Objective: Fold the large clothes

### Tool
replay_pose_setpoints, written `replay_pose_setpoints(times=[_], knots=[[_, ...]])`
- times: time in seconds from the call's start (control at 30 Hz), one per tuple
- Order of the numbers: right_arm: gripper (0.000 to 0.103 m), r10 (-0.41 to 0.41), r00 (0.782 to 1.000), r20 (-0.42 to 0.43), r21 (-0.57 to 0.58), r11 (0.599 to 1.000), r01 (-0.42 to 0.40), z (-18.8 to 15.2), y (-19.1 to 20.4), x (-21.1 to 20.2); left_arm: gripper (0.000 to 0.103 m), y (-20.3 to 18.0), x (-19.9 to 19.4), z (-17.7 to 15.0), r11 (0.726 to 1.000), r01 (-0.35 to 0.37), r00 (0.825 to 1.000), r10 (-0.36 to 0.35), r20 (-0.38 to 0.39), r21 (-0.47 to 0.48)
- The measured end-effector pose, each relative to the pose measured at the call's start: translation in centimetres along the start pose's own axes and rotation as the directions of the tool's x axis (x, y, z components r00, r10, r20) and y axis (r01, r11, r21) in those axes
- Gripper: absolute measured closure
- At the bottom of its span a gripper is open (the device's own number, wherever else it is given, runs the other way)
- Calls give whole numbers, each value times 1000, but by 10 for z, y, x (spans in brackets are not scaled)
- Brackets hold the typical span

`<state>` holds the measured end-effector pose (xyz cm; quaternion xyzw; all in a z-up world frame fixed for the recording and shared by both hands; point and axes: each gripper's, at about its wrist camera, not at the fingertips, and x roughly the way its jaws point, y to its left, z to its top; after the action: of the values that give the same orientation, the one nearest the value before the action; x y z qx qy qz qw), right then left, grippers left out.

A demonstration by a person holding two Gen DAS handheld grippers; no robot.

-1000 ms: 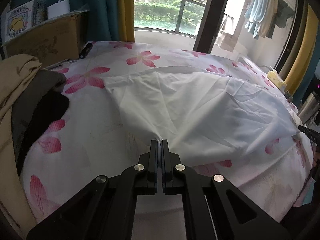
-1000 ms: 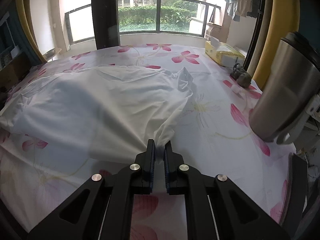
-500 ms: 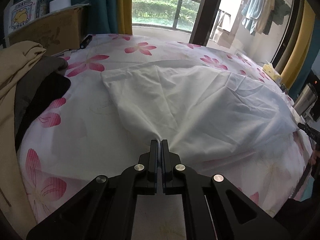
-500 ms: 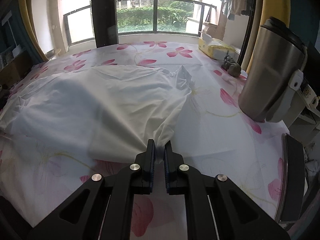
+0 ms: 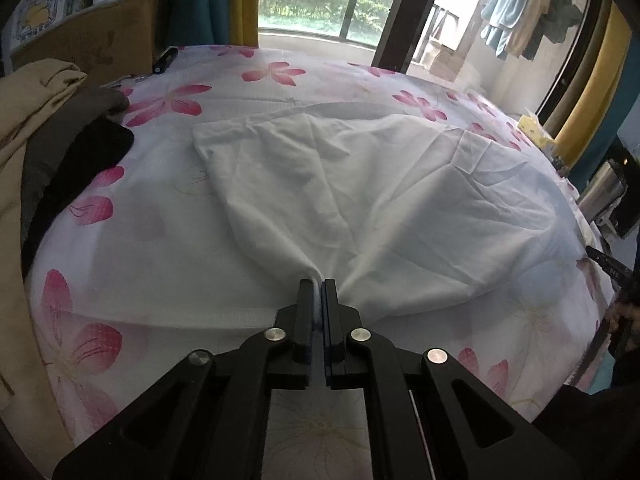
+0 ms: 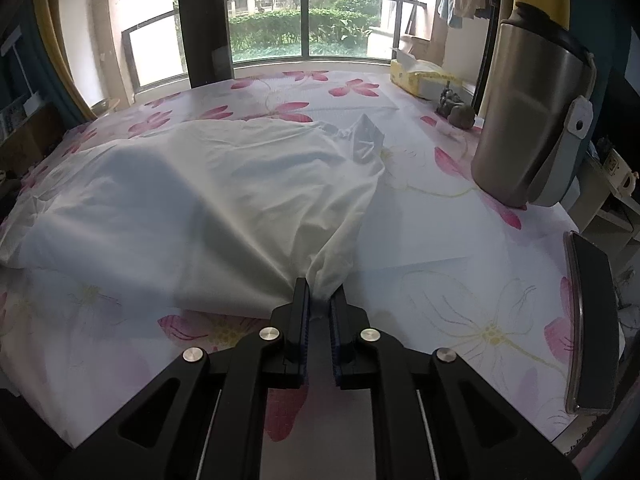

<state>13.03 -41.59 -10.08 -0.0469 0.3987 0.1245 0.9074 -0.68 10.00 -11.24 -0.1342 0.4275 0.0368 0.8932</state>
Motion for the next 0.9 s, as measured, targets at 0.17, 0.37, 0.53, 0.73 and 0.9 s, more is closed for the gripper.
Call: replay_pose_setpoints(times=[0.17,0.37,0.53,0.73,0.9], knots=[[86,-17,1000,-25,-5,1000,16,4,2,-2,98,2,-18,6,1000,-3,999,4,55,-13],[55,-49,999,12,-5,999,50,20,1,-15,79,5,-38,27,999,-19,988,25,155,-45],[52,-53,997,62,2,999,53,44,3,-24,78,-5,-37,46,999,-6,983,12,181,-37],[50,0,998,55,-16,1000,1,64,16,-4,77,-27,-13,68,999,39,987,-40,158,9],[50,45,998,42,-40,998,-44,78,29,17,77,-50,22,93,996,72,991,-78,112,59]])
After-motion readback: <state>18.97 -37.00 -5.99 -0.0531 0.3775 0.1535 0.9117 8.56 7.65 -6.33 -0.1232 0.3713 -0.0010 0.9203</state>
